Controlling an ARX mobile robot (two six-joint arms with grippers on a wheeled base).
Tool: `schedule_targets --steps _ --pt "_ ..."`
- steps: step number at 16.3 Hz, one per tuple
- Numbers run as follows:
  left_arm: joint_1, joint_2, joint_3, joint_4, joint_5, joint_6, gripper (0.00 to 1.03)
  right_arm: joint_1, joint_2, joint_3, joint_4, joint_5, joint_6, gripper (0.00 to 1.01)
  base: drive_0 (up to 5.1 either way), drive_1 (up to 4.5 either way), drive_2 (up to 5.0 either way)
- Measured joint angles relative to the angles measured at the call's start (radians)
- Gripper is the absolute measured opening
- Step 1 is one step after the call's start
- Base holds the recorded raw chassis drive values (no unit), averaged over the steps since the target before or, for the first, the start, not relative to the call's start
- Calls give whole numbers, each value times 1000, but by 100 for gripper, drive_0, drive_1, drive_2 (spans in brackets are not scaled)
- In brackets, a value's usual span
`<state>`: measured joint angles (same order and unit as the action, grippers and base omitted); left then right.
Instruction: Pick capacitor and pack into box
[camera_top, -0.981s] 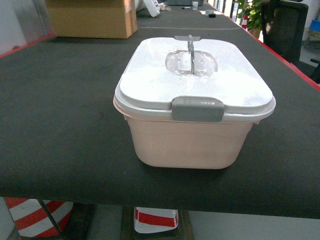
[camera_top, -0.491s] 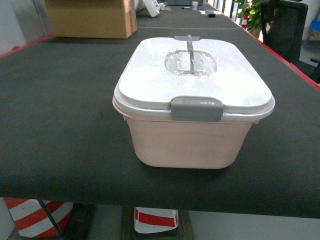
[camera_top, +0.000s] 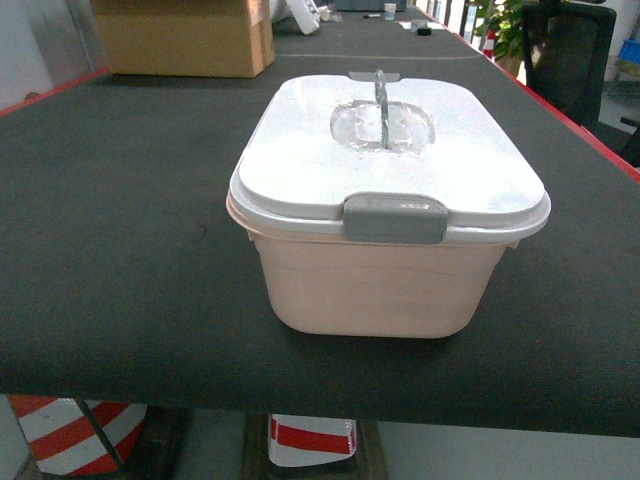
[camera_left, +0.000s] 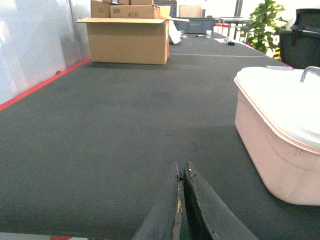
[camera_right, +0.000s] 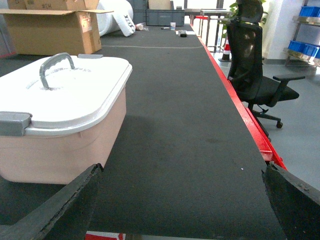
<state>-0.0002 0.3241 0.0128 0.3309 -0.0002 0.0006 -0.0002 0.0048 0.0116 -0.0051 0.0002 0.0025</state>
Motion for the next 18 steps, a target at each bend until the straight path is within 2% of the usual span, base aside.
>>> schedule_targets --steps 18 --pt "0 -145 0 -151 0 0 2 0 0 0 0 0 0 98 0 0 0"
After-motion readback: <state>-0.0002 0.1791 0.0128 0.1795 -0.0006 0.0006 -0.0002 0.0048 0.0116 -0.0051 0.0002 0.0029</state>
